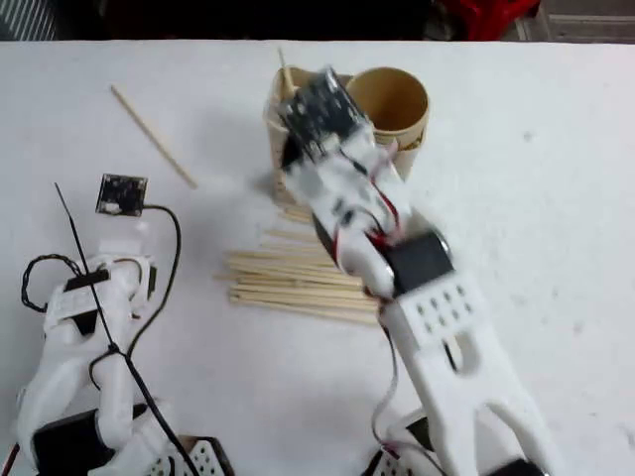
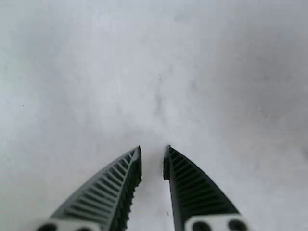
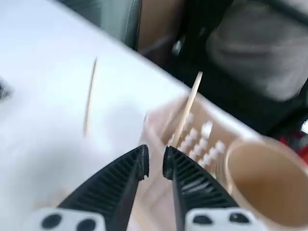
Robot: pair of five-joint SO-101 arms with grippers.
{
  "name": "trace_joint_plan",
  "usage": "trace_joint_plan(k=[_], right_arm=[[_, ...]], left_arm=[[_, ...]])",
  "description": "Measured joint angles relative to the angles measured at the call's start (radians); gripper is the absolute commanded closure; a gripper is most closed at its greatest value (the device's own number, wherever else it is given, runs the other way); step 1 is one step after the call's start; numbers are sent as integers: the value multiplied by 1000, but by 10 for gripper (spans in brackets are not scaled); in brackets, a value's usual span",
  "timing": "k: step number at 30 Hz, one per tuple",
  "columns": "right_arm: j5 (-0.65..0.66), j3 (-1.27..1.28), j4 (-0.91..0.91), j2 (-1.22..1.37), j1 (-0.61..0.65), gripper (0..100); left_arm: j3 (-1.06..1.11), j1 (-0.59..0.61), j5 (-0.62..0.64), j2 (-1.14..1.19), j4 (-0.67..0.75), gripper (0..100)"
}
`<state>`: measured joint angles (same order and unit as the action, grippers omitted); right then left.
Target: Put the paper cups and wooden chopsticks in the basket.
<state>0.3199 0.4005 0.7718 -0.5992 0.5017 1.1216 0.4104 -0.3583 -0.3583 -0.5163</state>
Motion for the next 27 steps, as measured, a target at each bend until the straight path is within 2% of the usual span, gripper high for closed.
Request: trace_joint_plan(k=[3,6,9,12,14,18,27], right_arm=[[17,34,124,-126,0,928],[112,41,256,-164,43,927],[190,51,347,-104,77,923],[252,54,384,21,92,867],[298,54,384,126,104,837],[354,57,359,324,138,855],[374,123,117,608,163,860]], left_arm=[[0,0,0,0,0,902],[0,0,0,0,0,902],[0,0,0,0,0,902],[0,0,0,0,0,902],[0,0,0,0,0,902],[0,0,0,0,0,902],[0,0,0,0,0,902]])
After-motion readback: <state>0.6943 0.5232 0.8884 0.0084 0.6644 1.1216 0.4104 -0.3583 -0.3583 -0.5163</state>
